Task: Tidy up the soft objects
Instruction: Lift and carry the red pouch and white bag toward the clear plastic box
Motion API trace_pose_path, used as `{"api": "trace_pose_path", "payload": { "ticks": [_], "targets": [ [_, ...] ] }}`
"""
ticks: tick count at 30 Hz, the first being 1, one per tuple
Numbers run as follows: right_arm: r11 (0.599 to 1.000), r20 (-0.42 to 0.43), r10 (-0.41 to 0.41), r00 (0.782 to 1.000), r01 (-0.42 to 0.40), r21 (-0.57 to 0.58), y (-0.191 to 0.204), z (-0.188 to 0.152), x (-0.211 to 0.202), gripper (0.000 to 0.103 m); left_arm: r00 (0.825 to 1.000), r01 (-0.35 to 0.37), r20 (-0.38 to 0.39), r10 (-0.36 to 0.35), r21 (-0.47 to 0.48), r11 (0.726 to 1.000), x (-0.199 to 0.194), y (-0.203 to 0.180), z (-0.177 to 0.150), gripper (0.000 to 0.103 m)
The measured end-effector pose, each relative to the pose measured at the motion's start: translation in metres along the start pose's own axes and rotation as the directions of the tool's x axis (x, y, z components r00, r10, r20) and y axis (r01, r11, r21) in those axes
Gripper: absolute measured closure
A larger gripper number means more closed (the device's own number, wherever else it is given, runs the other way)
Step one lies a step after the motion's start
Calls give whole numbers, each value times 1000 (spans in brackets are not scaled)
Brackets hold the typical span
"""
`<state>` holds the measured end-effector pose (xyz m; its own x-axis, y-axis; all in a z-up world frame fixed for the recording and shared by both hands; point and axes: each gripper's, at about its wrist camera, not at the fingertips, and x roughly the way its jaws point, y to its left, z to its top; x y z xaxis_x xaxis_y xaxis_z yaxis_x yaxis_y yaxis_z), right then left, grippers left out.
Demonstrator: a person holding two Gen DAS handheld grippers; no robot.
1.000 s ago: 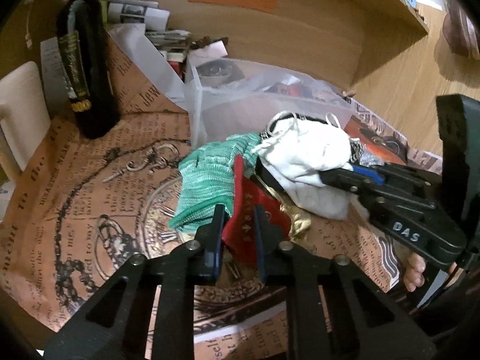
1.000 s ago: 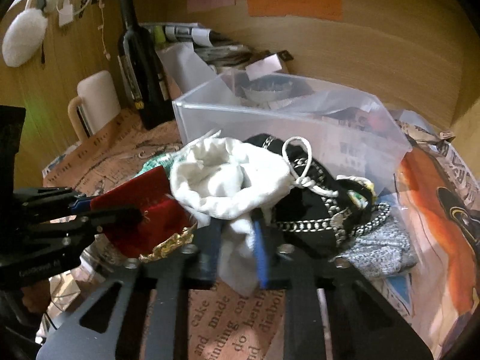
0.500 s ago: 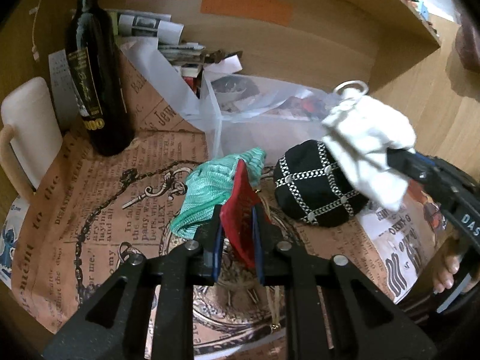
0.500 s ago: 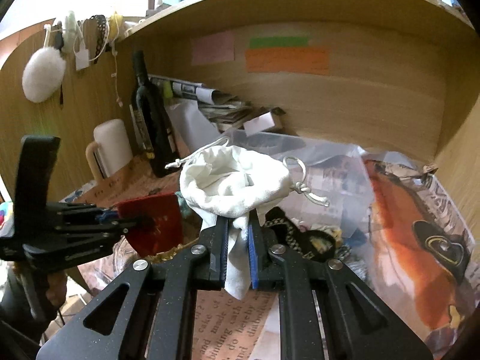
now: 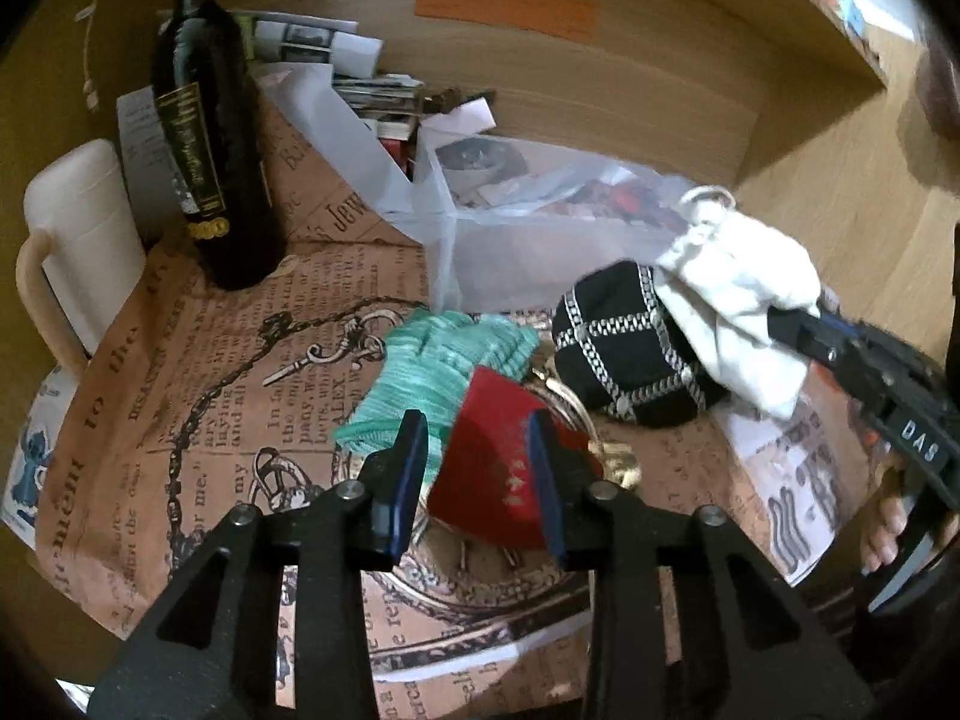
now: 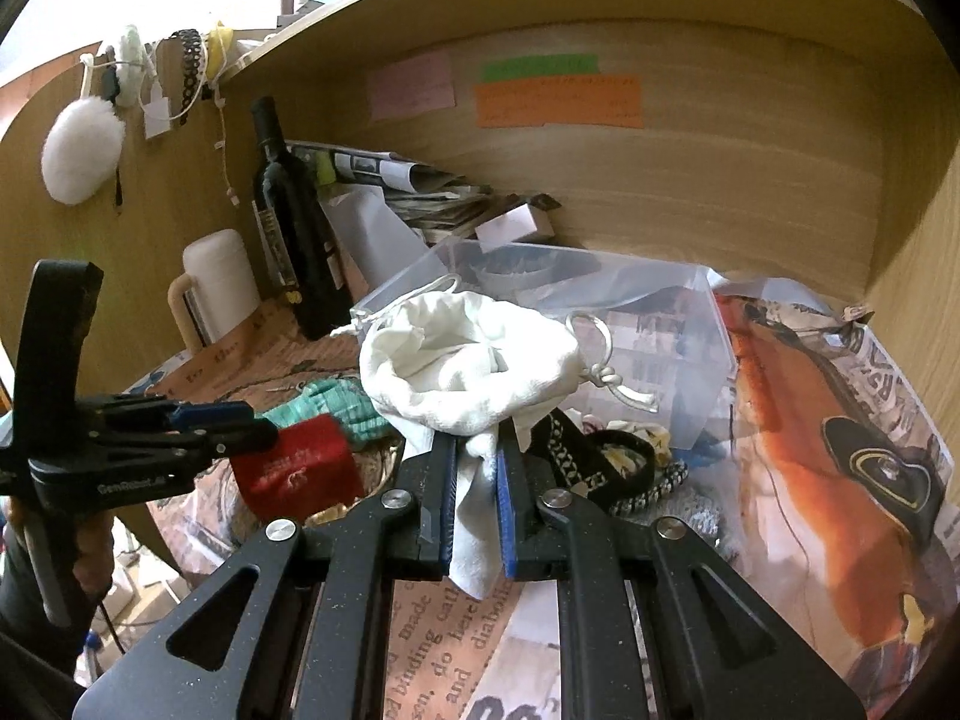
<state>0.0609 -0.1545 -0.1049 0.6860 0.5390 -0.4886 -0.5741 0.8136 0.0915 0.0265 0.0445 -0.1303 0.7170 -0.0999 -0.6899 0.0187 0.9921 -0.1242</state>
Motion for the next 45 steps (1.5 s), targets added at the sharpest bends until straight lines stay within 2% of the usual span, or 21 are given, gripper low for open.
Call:
{"api": "trace_pose_path", "payload": {
  "ticks": [2, 4, 6, 8, 16, 17, 18, 19, 21, 22, 27, 30, 38, 42, 45],
  "targets": [
    [1000, -2, 2, 1000, -2, 4, -2, -2, -1, 92, 1000, 2, -21, -1, 13, 1000, 0, -4, -3, 70],
    [1000, -3, 4, 1000, -4, 11, -5, -5, -2, 92, 999, 2, -32, -1, 17, 1000, 0, -7, -6, 64],
    [1000, -8, 9, 1000, -9, 22, -8, -7, -2, 92, 999, 4, -39, -3, 21, 1000, 3, -12, -9, 44],
    [999, -15, 13, 1000, -12, 34, -12, -10, -2, 92, 998, 18, -57, -17, 28, 999, 9, -18, -10, 38],
    [998, -10, 0, 1000, 0, 67, -23, -17, -7, 92, 993, 35, -116, -21, 120, 992, 37, -55, -16, 38],
    [997, -10, -3, 1000, 4, 73, -25, -18, -8, 92, 994, 33, -111, -19, 127, 991, 40, -58, -16, 40],
    [997, -9, -7, 1000, 7, 79, -26, -19, -9, 92, 994, 34, -104, -21, 130, 991, 40, -59, -16, 50],
    [997, -8, -9, 1000, 9, 83, -28, -20, -10, 92, 993, 51, -108, -37, 135, 989, 40, -61, -16, 55],
    [996, -4, -15, 1000, 15, 89, -31, -20, -12, 92, 993, 65, -110, -49, 141, 988, 38, -64, -15, 83],
    [996, -2, -18, 1000, 18, 88, -33, -20, -13, 92, 994, 55, -105, -39, 152, 987, 36, -65, -14, 86],
    [996, 33, -38, 999, 35, 77, -37, -10, -19, 92, 1000, 18, -28, -14, 153, 988, 11, -66, -1, 88],
    [997, 59, -56, 997, 52, 63, -38, 2, -21, 92, 999, -8, 46, 2, 132, 991, -5, -61, 13, 88],
    [996, 108, -82, 991, 77, 46, -44, 42, -12, 92, 979, -38, 201, 16, 107, 994, -20, -50, 75, 88],
    [995, 100, -89, 991, 85, 47, -50, 62, 2, 92, 974, -33, 227, 10, 96, 995, -12, -50, 102, 88],
    [995, 84, -94, 992, 91, 46, -55, 73, 15, 92, 978, -21, 209, 3, 83, 996, 6, -46, 123, 88]
  ]
}}
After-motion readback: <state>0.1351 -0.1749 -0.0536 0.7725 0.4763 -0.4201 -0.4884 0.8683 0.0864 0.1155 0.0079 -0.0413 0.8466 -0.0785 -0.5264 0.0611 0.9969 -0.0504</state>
